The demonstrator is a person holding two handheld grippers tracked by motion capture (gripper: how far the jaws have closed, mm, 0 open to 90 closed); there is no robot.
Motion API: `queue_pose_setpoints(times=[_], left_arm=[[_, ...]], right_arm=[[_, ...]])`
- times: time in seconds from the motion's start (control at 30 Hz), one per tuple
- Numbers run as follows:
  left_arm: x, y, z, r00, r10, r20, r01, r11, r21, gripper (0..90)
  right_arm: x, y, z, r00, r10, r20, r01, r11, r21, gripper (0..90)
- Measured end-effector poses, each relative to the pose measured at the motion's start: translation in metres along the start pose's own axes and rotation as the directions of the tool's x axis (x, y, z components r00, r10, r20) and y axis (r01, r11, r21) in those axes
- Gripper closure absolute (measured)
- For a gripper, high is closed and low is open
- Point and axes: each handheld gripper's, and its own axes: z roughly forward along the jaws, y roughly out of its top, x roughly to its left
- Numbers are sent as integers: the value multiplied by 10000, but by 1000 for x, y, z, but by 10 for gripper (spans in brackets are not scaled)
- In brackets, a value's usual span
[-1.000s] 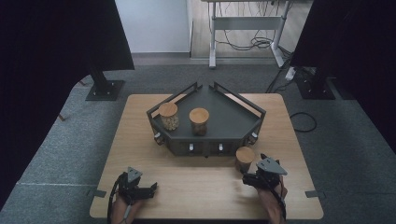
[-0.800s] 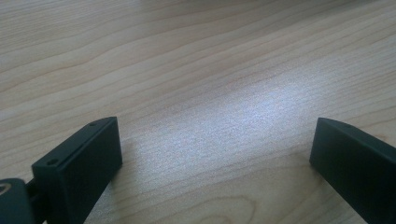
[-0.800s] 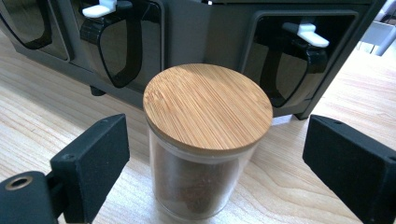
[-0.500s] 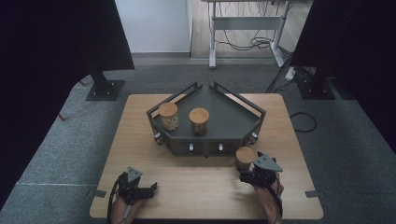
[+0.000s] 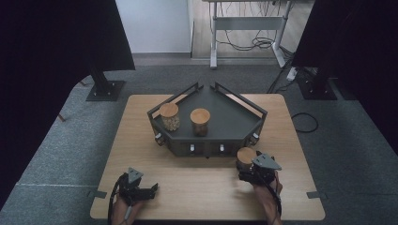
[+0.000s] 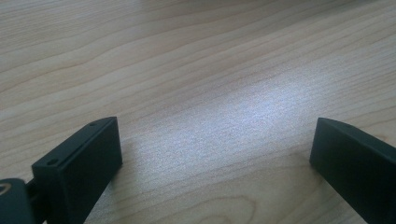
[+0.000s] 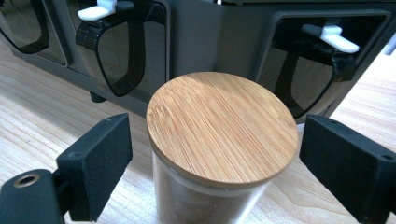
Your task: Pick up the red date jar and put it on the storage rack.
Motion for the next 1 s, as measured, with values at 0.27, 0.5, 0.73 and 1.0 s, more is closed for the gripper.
queue_pose_setpoints(times=[0.27,0.5,0.73,1.0], left_arm=[[0,0,0,10000,2,0,-2,10000,0,20],[0,0,0,10000,2,0,-2,10000,0,20],[0,0,0,10000,3,0,-3,10000,0,20],[0,0,0,10000,2,6,-2,10000,0,20]], right_arm=[[-1,3,5,10000,8,-78,-8,10000,82,143],[-1,0,5,9996,278,10,-278,9996,3,217],[-1,-1,4,9980,634,14,-634,9980,-70,226],[2,0,3,9982,598,103,-598,9982,-54,228]])
